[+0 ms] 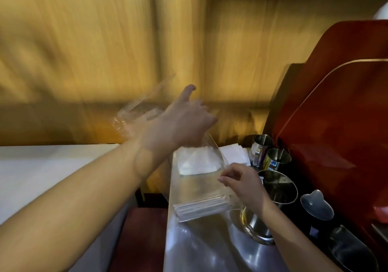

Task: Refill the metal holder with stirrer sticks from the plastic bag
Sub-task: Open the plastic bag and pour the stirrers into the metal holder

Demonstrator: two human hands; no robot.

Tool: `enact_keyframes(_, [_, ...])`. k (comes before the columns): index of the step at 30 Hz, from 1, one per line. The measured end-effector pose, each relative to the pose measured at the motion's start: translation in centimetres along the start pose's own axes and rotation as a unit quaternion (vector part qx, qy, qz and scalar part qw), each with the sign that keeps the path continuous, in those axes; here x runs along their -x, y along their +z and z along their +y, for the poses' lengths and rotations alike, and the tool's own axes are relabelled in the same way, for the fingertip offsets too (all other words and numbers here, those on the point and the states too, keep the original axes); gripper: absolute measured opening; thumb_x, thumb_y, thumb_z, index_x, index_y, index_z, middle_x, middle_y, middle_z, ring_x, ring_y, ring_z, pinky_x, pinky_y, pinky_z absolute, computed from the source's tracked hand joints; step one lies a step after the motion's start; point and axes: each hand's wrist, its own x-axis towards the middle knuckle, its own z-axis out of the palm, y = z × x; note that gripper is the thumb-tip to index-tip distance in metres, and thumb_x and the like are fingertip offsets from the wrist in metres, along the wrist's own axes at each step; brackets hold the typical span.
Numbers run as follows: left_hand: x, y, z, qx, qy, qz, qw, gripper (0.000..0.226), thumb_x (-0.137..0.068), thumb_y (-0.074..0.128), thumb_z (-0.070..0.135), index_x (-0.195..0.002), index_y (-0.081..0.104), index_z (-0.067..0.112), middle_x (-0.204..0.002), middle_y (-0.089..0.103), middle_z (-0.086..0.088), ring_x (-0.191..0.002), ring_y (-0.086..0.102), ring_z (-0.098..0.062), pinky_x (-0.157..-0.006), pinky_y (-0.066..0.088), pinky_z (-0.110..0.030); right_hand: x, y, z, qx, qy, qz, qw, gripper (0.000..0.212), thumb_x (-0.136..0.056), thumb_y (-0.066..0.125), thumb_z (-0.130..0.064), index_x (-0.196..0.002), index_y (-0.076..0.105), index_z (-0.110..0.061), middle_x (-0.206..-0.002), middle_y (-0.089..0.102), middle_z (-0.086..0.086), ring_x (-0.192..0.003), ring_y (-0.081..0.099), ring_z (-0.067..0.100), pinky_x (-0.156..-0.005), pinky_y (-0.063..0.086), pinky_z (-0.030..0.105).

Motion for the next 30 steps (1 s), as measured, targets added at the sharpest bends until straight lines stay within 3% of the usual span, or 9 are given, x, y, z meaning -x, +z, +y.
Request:
enact_keyframes(2, [-0.2, 0.3, 1.8, 0.005, 0.025, -0.01, 1.0, 0.034, -0.077, 0.068, 0.036, -0.106, 0.059, 0.021, -0.099, 0.069, 0.0, -0.107, 0.057, -0.022, -0.113, 0.011, -0.049, -0.1, 0.2, -0.1, -0.016, -0.003, 0.008, 1.0, 0.017, -0.079, 0.069, -0.014, -0.069, 0.065, -0.027, -0.066, 0.065, -0.006, -0.066, 0.06, 0.002, -0.063, 0.046, 0.017])
enact_keyframes(3, [-0.3, 0.5, 2.3, 0.012, 0.04, -0.016, 0.999, 0.025, -0.079, 0.067, 0.03, -0.101, 0.06, 0.021, -0.096, 0.069, 0.001, -0.103, 0.059, -0.022, -0.111, 0.016, -0.047, -0.1, 0.3, -0.1, -0.025, -0.003, 0.012, 1.0, 0.017, -0.079, 0.069, -0.014, -0.07, 0.065, -0.027, -0.067, 0.065, -0.007, -0.066, 0.06, 0.001, -0.063, 0.047, 0.016])
enact_keyframes(5, [-0.9, 0.9, 2.4, 0.033, 0.054, -0.021, 0.998, 0.007, -0.083, 0.06, 0.015, -0.088, 0.063, 0.018, -0.089, 0.071, 0.002, -0.091, 0.064, -0.02, -0.101, 0.028, -0.04, 0.0, 0.2, -0.1, -0.042, -0.004, 0.022, 0.999, 0.015, -0.079, 0.07, -0.014, -0.071, 0.066, -0.026, -0.067, 0.066, -0.007, -0.067, 0.06, 0.002, -0.062, 0.049, 0.016])
enact_keyframes(11, [-1.7, 1.2, -0.6, 0.092, 0.012, -0.034, 0.995, 0.008, -0.082, 0.059, 0.014, -0.076, 0.063, 0.018, -0.081, 0.072, 0.002, -0.077, 0.068, -0.022, -0.071, 0.055, -0.037, 0.7, -1.5, 0.4, -0.011, 0.023, 0.024, 0.999, 0.018, -0.079, 0.07, -0.016, -0.073, 0.062, -0.031, -0.076, 0.065, -0.007, -0.075, 0.062, 0.006, -0.067, 0.047, 0.017])
enact_keyframes(15, [-1.8, 1.6, -1.8, 0.124, -0.023, 0.003, 0.992, 0.025, -0.08, 0.058, 0.007, -0.066, 0.047, 0.024, -0.078, 0.072, 0.004, -0.07, 0.065, -0.021, -0.061, 0.05, -0.031, 1.9, -2.5, 1.3, -0.018, 0.036, 0.038, 0.998, 0.011, -0.081, 0.067, -0.011, -0.077, 0.065, -0.022, -0.077, 0.064, -0.004, -0.076, 0.06, 0.007, -0.071, 0.047, 0.022])
enact_keyframes(19, [-2.0, 1.1, -2.7, 0.166, -0.034, 0.006, 0.986, 0.026, -0.077, 0.058, 0.002, -0.066, 0.048, 0.023, -0.074, 0.073, 0.003, -0.062, 0.065, -0.02, -0.046, 0.027, -0.022, 2.2, -2.8, 1.1, -0.016, 0.006, 0.112, 0.994, 0.016, -0.085, 0.062, -0.011, -0.075, 0.061, -0.023, -0.071, 0.06, -0.009, -0.064, 0.053, -0.009, -0.062, 0.037, 0.01])
enact_keyframes(22, [-1.9, 0.2, -3.5, 0.203, -0.054, -0.012, 0.978, 0.018, -0.08, 0.059, 0.006, -0.072, 0.053, 0.021, -0.078, 0.073, 0.0, -0.064, 0.061, -0.023, -0.05, 0.033, -0.026, 1.9, -3.4, 0.7, -0.038, -0.005, 0.163, 0.986, 0.016, -0.087, 0.058, -0.013, -0.076, 0.061, -0.025, -0.074, 0.062, -0.008, -0.067, 0.055, -0.005, -0.064, 0.04, 0.011])
enact_keyframes(26, [-1.3, 0.3, -4.5, 0.231, -0.101, 0.046, 0.967, 0.021, -0.08, 0.055, 0.002, -0.075, 0.054, 0.022, -0.075, 0.067, 0.003, -0.069, 0.058, -0.023, -0.053, 0.036, -0.029, 1.4, -4.9, 0.1, -0.089, -0.004, 0.208, 0.974, 0.02, -0.086, 0.06, -0.013, -0.076, 0.066, -0.029, -0.075, 0.068, -0.005, -0.073, 0.063, 0.007, -0.069, 0.05, 0.026])
enact_keyframes(30, [-0.4, 1.6, -4.3, 0.27, -0.095, -0.087, 0.954, 0.019, -0.082, 0.061, 0.007, -0.081, 0.061, 0.025, -0.065, 0.052, 0.016, -0.06, 0.044, 0.003, -0.055, 0.037, -0.025, 1.2, -6.4, -0.4, -0.088, -0.033, 0.221, 0.971, 0.022, -0.083, 0.063, -0.009, -0.073, 0.069, -0.028, -0.071, 0.07, -0.011, -0.068, 0.064, 0.004, -0.06, 0.048, 0.012])
